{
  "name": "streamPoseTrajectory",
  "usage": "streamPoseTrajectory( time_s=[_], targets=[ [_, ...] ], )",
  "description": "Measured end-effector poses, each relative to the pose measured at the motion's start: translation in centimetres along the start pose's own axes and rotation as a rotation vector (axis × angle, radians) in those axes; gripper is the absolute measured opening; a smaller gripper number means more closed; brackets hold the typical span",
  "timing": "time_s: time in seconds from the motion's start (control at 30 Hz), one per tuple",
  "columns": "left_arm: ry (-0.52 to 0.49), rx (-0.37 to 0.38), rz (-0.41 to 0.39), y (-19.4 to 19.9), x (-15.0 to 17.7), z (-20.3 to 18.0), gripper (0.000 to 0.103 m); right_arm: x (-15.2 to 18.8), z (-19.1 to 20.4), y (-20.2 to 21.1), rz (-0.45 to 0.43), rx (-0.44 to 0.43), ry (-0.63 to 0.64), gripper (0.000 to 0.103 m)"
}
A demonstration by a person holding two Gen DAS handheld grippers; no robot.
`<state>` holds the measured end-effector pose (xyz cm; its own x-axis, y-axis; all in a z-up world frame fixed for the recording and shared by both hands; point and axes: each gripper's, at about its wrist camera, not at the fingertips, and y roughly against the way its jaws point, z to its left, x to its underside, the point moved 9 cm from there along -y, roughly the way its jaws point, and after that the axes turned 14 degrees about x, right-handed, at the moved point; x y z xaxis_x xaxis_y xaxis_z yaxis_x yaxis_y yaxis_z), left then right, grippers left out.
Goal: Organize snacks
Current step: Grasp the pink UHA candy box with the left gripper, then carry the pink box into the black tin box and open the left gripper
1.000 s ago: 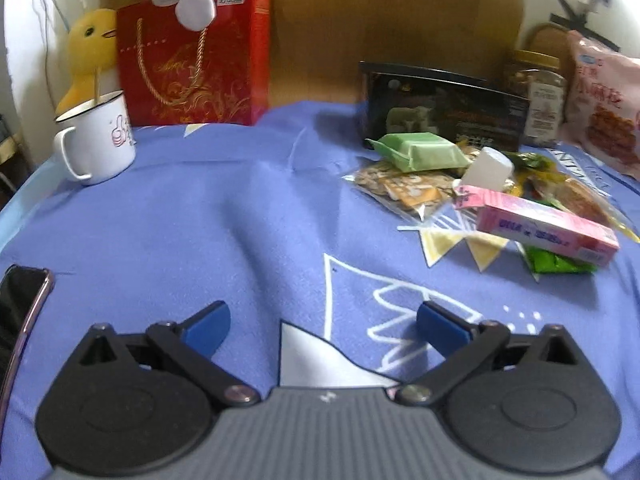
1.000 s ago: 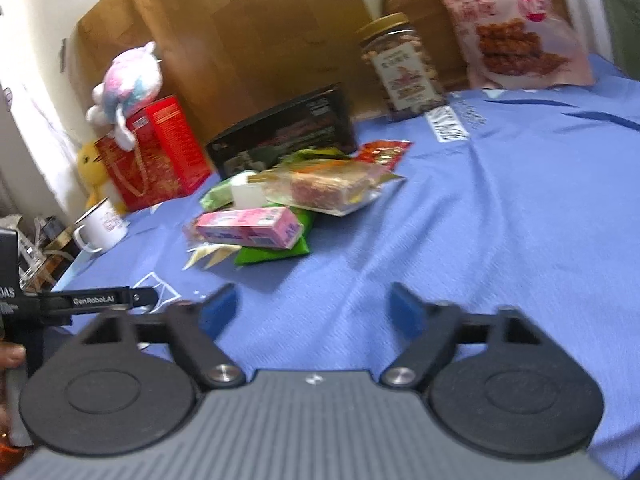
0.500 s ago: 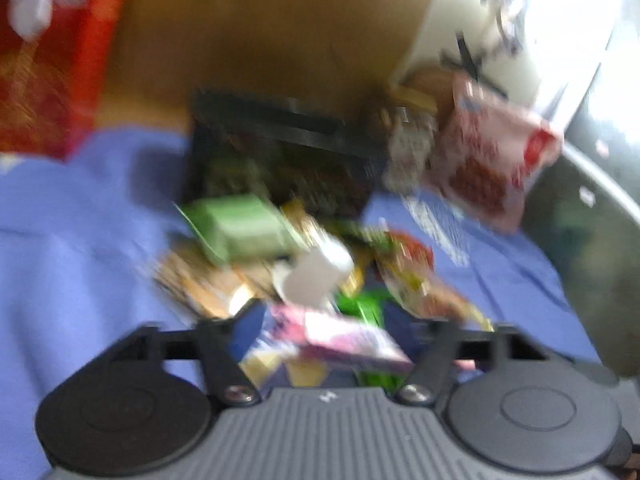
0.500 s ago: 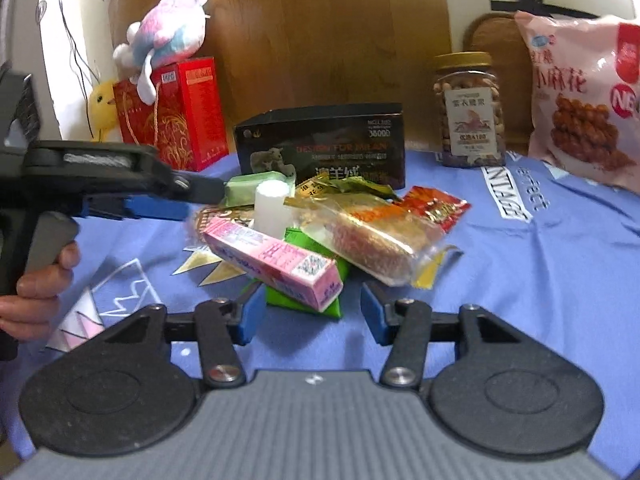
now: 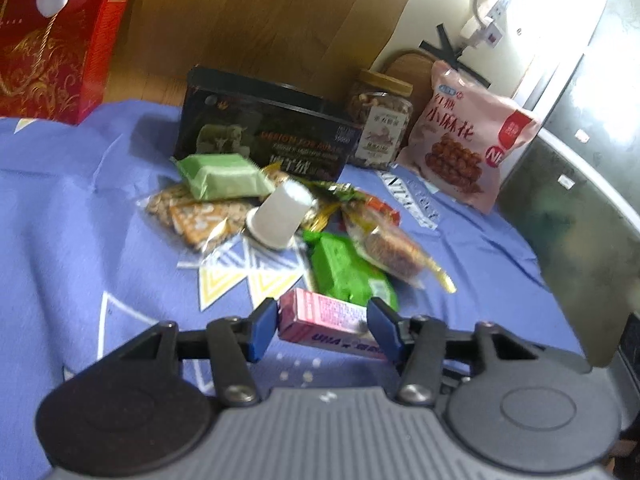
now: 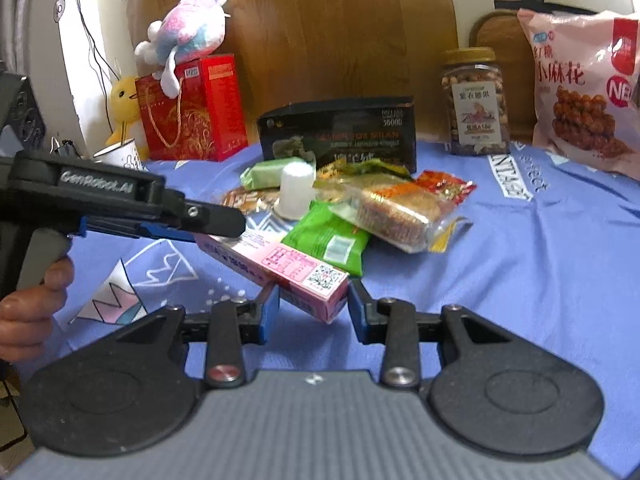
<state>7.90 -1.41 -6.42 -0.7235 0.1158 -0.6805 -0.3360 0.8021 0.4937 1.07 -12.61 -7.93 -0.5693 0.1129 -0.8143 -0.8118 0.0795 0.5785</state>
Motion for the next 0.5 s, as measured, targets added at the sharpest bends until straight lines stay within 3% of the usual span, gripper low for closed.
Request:
streamPoseTrajectory(
  time_s=[0.17,0.27,0.33,0.4,0.43,0.5],
  targets=[
    [0.001,-0.008,-0.052,1.6,-0.7,1.0,0.075,0.8,-0.2,-0.6,0.017,0.026,0.006,0.048],
    [0.001,-0.019,-0.049,1.6,-1.0,1.4,0.078,0.9,-0.5,-0.4,0.011,0.05,0.01,0.051],
    [0.009,-0.019,-0.007,0.6,-0.5,1.7,0.074,1.1,-0.5,-0.3,0.005,0.055,0.007,0.051],
    [0.034,0.019,0.075,-1.0,0.8,1.7,0.042,1.1,-0.3,-0.3,0.0,0.061,0.019,0.05],
    [0.052,0.052,0.085,-1.3,1.2,1.6,0.043,1.1,0.0,-0.4,0.0,0.051,0.029,0.046],
    [0.025,0.023,0.067,-1.0,1.4,1.2,0.042,1.0,0.3,-0.4,0.0,0.068,0.049,0.046]
  ],
)
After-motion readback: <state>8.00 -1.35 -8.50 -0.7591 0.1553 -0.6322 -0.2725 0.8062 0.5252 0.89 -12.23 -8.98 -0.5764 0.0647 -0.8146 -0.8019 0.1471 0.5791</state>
